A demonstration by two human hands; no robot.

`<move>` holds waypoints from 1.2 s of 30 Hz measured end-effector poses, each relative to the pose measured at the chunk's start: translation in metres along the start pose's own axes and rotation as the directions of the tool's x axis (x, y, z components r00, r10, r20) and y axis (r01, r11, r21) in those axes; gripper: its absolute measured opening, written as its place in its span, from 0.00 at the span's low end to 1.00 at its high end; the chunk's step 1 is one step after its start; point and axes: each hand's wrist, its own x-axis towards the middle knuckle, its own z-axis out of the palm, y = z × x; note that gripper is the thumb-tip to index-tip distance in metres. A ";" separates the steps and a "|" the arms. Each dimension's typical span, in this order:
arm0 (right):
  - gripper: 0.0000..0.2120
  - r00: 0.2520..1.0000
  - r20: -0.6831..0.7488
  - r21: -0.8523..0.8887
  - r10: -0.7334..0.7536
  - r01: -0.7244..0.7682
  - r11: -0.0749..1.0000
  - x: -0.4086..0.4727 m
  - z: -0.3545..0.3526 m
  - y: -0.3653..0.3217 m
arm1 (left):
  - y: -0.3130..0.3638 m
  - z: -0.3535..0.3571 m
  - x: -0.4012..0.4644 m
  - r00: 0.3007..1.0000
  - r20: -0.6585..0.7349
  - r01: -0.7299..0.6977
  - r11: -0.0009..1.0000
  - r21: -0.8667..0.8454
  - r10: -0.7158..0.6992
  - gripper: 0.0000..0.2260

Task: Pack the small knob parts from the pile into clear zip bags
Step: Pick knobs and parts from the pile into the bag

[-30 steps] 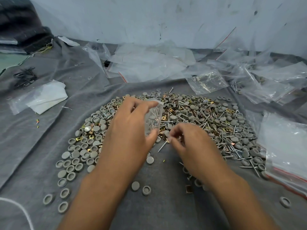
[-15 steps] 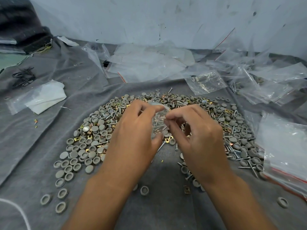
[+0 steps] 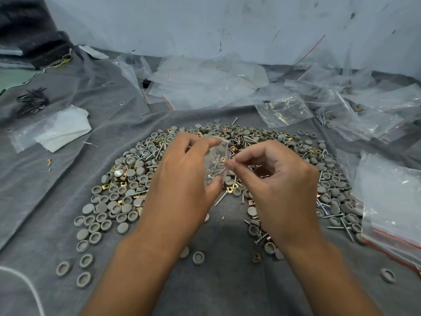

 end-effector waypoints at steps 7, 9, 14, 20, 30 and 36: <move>0.05 0.979 0.051 -0.160 -0.199 0.205 0.966 -0.005 0.011 0.002 | 0.006 0.002 -0.001 1.000 0.018 -0.012 0.998 -0.055 0.013 0.25; 0.05 0.985 0.050 -0.136 -0.167 0.172 0.976 -0.003 0.009 0.002 | 0.004 0.000 0.000 1.000 0.025 0.000 0.999 -0.045 0.001 0.25; 0.06 0.983 0.160 -0.202 0.090 -0.057 0.978 0.006 -0.008 0.020 | 0.000 -0.014 0.004 0.984 -0.140 0.104 0.994 -0.038 -0.108 0.28; 0.09 0.716 0.639 -0.484 0.282 0.090 0.870 -0.005 0.004 0.031 | -0.002 -0.024 0.006 0.976 -0.182 0.099 0.988 -0.119 -0.120 0.25; 0.04 0.728 0.636 -0.511 0.254 0.152 0.846 -0.008 0.006 0.029 | -0.004 -0.029 0.008 0.904 -0.355 0.159 0.959 -0.235 -0.237 0.26; 0.02 0.821 0.502 -0.414 0.271 -0.047 0.909 -0.008 0.017 0.027 | -0.008 -0.031 0.009 0.925 -0.281 0.209 0.961 -0.181 -0.254 0.26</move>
